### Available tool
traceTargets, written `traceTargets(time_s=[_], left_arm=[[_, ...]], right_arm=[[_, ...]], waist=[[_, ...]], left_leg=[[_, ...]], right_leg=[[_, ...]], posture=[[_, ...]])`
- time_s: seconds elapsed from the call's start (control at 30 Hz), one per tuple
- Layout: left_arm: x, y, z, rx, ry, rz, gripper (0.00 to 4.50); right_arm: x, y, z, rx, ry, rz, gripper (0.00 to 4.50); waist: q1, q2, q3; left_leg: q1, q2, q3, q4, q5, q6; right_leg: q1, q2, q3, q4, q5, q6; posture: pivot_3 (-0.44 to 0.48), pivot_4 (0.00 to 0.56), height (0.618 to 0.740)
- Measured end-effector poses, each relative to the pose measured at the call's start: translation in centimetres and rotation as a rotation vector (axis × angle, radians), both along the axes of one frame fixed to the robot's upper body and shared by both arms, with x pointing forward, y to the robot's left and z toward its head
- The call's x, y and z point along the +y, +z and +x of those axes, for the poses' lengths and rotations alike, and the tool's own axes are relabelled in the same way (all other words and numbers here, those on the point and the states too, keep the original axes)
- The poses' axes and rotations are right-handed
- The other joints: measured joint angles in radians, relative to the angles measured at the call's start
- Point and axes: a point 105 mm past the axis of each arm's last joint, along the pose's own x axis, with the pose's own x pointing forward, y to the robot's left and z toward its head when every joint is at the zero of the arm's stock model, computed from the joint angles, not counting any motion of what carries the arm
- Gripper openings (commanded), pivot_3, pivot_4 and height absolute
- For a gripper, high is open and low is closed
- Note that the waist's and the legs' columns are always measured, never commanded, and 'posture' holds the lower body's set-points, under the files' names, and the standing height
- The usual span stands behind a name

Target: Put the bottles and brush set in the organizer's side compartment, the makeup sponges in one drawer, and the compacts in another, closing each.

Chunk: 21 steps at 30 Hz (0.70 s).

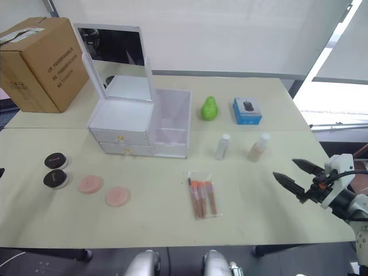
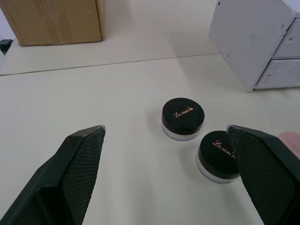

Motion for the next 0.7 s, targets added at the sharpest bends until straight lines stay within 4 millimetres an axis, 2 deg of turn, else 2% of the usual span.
traceTargets(time_s=[0.17, 0.27, 0.43, 0.5, 0.6, 0.7], left_arm=[[-0.1, 0.2, 0.6, -0.017, -0.006, -0.006, 4.48], [-1.0, -0.2, 1.2, -0.001, -0.042, 0.000, 4.48], [-7.4, -2.8, 2.3, 0.068, -0.285, -0.004, 4.48], [-10.0, -3.2, 2.7, 0.068, -0.363, -0.040, 4.48], [-14.6, -2.3, 3.4, 0.033, -0.504, -0.064, 4.48], [-18.1, -0.9, 3.7, -0.021, -0.611, -0.059, 4.48]], right_arm=[[-0.1, -0.1, 0.0, 0.004, -0.011, -0.014, 4.50], [0.0, -0.1, 0.1, 0.007, -0.045, -0.025, 4.50], [1.3, -0.1, 0.7, 0.013, -0.175, 0.021, 4.50], [1.9, -0.3, 0.8, 0.028, -0.233, 0.045, 4.50], [3.9, -0.7, 1.2, 0.057, -0.285, 0.101, 4.50], [4.6, -0.9, 2.4, 0.046, -0.396, 0.124, 4.50]], waist=[[0.002, 0.000, 0.000], [0.001, 0.000, 0.000], [0.001, -0.001, -0.001], [0.001, -0.002, -0.002], [0.001, -0.004, -0.003], [-0.001, -0.004, -0.004]], left_leg=[[0.000, 0.000, 0.000, 0.000, 0.000, 0.000], [-0.001, 0.000, 0.000, 0.001, 0.000, 0.000], [-0.002, 0.000, 0.000, 0.001, 0.000, 0.000], [-0.002, 0.000, 0.000, 0.002, 0.000, 0.000], [-0.002, 0.000, 0.000, 0.003, 0.000, 0.000], [-0.002, 0.000, 0.000, 0.004, 0.000, 0.000]], right_leg=[[0.000, 0.000, 0.000, 0.000, 0.000, 0.000], [0.001, 0.000, 0.001, 0.001, 0.000, 0.000], [0.001, 0.000, 0.001, 0.002, 0.000, 0.000], [0.001, 0.001, 0.002, 0.002, 0.000, 0.000], [0.001, 0.002, 0.003, 0.002, 0.000, 0.000], [0.001, 0.003, 0.005, 0.002, 0.001, 0.000]], posture=[[0.000, 0.150, 0.728], [0.000, 0.150, 0.728], [0.000, 0.150, 0.728], [0.000, 0.150, 0.728], [0.000, 0.150, 0.728], [0.000, 0.150, 0.728]])
